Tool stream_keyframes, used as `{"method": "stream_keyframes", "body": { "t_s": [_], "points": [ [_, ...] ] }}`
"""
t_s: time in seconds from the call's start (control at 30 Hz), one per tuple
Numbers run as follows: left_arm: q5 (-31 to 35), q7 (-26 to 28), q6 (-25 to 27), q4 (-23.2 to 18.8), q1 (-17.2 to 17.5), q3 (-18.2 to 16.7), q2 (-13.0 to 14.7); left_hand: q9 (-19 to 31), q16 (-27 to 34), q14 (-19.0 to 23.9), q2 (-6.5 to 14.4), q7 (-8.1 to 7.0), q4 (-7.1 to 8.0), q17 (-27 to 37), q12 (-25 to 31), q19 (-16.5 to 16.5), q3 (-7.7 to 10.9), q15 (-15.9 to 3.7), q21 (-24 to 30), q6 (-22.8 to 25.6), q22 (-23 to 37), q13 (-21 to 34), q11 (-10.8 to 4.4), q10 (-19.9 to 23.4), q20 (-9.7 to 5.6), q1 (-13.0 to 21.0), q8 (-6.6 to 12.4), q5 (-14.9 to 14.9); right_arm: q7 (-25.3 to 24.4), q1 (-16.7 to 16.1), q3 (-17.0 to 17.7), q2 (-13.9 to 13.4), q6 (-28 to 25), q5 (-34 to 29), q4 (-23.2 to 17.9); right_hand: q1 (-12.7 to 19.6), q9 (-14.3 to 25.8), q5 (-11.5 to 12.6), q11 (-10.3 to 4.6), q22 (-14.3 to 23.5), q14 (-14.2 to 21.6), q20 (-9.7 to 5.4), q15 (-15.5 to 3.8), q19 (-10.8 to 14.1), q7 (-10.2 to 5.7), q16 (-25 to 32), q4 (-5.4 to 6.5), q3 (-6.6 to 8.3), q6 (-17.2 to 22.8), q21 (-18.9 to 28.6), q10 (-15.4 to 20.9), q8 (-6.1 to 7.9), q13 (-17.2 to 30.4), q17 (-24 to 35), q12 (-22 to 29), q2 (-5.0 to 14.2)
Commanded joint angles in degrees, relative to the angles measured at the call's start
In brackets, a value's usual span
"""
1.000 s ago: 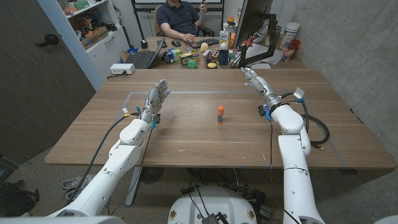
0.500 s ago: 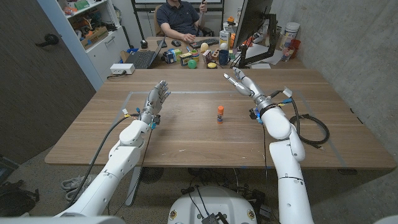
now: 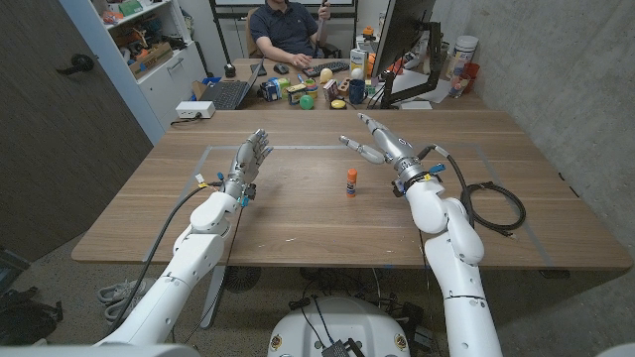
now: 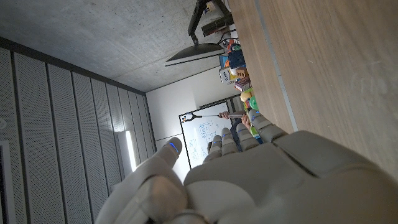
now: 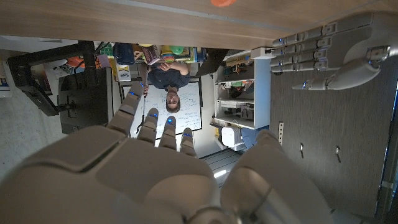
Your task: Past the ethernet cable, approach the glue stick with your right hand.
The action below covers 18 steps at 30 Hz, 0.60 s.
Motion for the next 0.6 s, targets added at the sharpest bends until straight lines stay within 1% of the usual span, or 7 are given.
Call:
{"method": "stream_keyframes", "body": {
  "t_s": [0.03, 0.1, 0.13, 0.2, 0.27, 0.37, 0.6],
  "points": [
    [0.69, -0.22, 0.91, -0.92, 0.77, -0.85, -0.54, 0.13, 0.19, -0.43, 2.47, -0.10, 0.04, 0.15, 0.34, 0.43, 0.45, 0.02, 0.21, -0.26, 0.11, 0.24, -0.05, -0.60, -0.08, -0.10, 0.33, 0.03, 0.70, -0.33, -4.89, -4.53, -5.00, -11.09, -0.50, 2.02, 0.16, 0.94, -0.80, 0.10, -2.13, 0.22, 0.69, -1.96, -2.55, -0.44, -1.19, -0.20, -1.18, -1.88, -2.52, -0.46, 0.23, 0.15, -0.70, -0.36],
    [0.80, -0.21, 0.99, -1.09, 0.94, -1.00, -0.64, 0.13, 0.18, -0.43, 2.47, -0.09, 0.04, 0.15, 0.31, 0.42, 0.45, 0.01, 0.20, -0.26, 0.11, 0.24, -0.07, -0.67, -0.08, -0.11, 0.33, 0.03, 2.56, -0.06, -5.75, -5.17, -6.07, -12.24, -0.52, 2.81, 0.20, 1.14, -0.92, 0.10, -3.62, 0.22, 0.90, -2.95, -3.19, -0.68, -1.58, -0.37, -2.42, -2.83, -4.50, -0.82, 0.27, 0.19, -1.08, -0.35],
    [0.85, -0.17, 1.05, -1.19, 1.02, -1.08, -0.70, 0.13, 0.16, -0.49, 2.47, -0.09, 0.04, 0.15, 0.30, 0.40, 0.45, 0.02, 0.19, -0.27, 0.11, 0.24, -0.06, -0.69, -0.08, -0.12, 0.32, 0.03, 3.15, 0.04, -6.16, -5.52, -6.51, -12.77, -0.49, 3.45, 0.25, 1.32, -0.96, 0.11, -4.37, 0.22, 0.89, -3.64, -3.10, -0.71, -1.90, -0.44, -3.04, -3.49, -5.85, -0.90, 0.30, 0.20, -1.25, -0.29],
    [1.03, -0.20, 1.10, -1.31, 1.13, -1.19, -0.74, 0.13, 0.16, -0.47, 2.47, -0.12, 0.03, 0.14, 0.34, 0.43, 0.46, -0.03, 0.20, -0.23, 0.11, 0.24, -0.11, -0.61, -0.10, -0.12, 0.34, 0.02, 3.84, 0.17, -6.96, -6.50, -6.99, -13.72, -0.50, 3.88, 0.28, 1.43, -1.01, 0.12, -5.03, 0.22, 0.90, -4.05, -3.10, -0.78, -2.09, -0.47, -3.63, -3.90, -6.53, -1.00, 0.32, 0.21, -1.26, -0.19],
    [1.17, -0.16, 1.15, -1.50, 1.29, -1.36, -0.80, 0.13, 0.16, -0.46, 2.47, -0.14, 0.02, 0.14, 0.35, 0.42, 0.47, -0.01, 0.19, -0.26, 0.11, 0.24, -0.13, -0.57, -0.06, -0.13, 0.33, 0.02, 4.50, 0.20, -7.64, -7.34, -7.51, -14.53, -0.67, 4.86, 0.33, 1.69, -1.52, 0.13, -5.63, 0.23, 1.05, -4.72, -3.80, -0.72, -2.49, -0.39, -3.84, -4.60, -7.62, -0.83, 0.36, 0.22, -1.22, 0.16],
    [1.30, -0.19, 1.27, -1.57, 1.35, -1.53, -0.97, 0.13, 0.15, -0.46, 2.45, -0.11, 0.00, 0.14, 0.34, 0.43, 0.48, -0.03, 0.19, -0.26, 0.11, 0.24, -0.15, -0.59, -0.06, -0.14, 0.33, 0.02, 5.57, 0.34, -8.35, -8.33, -8.37, -15.43, -0.82, 6.01, 0.38, 1.99, -1.44, 0.14, -6.82, 0.24, 1.01, -5.39, -4.88, -0.80, -3.00, -0.35, -4.38, -5.36, -8.61, -0.77, 0.42, 0.22, -1.10, 0.43],
    [1.84, -0.51, 1.85, -1.49, 1.04, -1.54, -1.17, 0.13, 0.13, -0.48, 2.42, -0.13, -0.03, 0.13, 0.36, 0.43, 0.49, -0.08, 0.18, -0.24, 0.11, 0.24, -0.18, -0.54, -0.09, -0.16, 0.34, 0.01, 6.81, 0.30, -9.42, -9.57, -10.27, -16.20, -0.61, 7.76, 0.47, 2.38, -1.81, 0.17, -8.28, 0.26, 1.70, -6.15, -5.67, -0.72, -3.87, -0.59, -5.81, -6.47, -10.97, -0.88, 0.51, 0.26, -1.15, 0.31]
  ]
}}
